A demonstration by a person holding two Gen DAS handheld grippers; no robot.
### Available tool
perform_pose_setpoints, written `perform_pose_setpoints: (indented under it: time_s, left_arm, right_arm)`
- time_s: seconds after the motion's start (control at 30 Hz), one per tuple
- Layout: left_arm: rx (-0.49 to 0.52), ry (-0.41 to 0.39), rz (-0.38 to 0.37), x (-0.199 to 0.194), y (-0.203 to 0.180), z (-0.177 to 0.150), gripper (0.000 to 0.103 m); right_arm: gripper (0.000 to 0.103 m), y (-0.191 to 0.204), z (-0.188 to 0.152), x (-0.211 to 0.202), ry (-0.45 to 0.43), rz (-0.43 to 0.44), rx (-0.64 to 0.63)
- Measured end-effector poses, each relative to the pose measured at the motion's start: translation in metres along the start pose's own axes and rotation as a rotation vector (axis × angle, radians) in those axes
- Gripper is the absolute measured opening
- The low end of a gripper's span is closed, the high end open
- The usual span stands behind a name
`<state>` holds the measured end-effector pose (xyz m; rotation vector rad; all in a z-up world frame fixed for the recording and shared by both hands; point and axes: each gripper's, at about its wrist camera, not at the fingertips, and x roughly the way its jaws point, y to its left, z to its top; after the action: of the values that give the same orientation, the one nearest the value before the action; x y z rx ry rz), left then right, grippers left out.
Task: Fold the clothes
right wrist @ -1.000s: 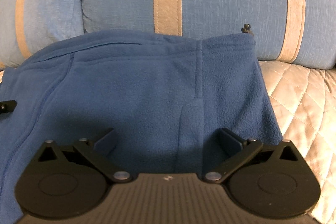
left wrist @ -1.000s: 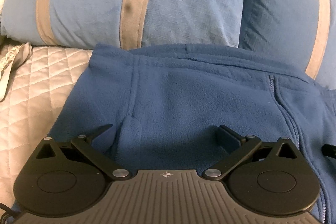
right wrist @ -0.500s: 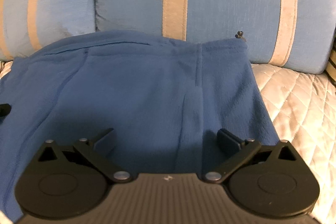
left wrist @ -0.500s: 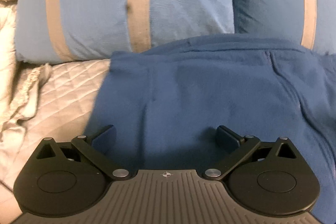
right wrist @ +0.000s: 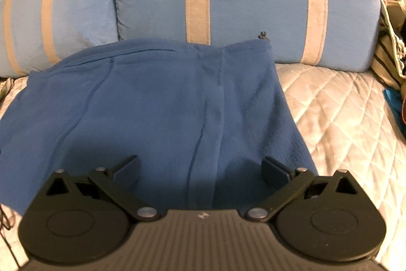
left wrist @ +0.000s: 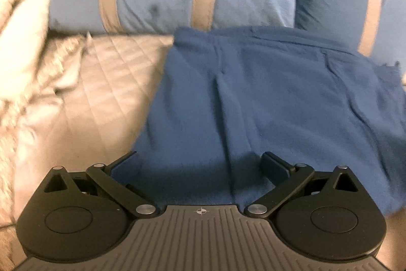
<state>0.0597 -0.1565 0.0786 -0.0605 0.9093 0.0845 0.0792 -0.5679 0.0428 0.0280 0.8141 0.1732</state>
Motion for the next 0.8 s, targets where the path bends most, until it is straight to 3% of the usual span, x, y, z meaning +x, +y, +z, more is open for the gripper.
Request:
perform_pose_setpoints:
  time_s: [0.23, 0.73, 0.8]
  left_arm:
    - [-0.032, -0.005, -0.036, -0.007, 0.004, -0.006, 0.103]
    - [0.088, -0.034, 0.102, 0.014, -0.025, -0.008, 0.103]
    - [0.065, -0.017, 0.092, 0.02, -0.021, -0.007, 0.103]
  right_arm:
    - [0.102, -0.014, -0.007, -0.019, 0.017, 0.027, 0.067]
    - [0.102, -0.007, -0.012, 0.003, 0.044, -0.005, -0.011]
    - [0.102, -0.008, -0.015, 0.009, 0.063, 0.003, -0.013]
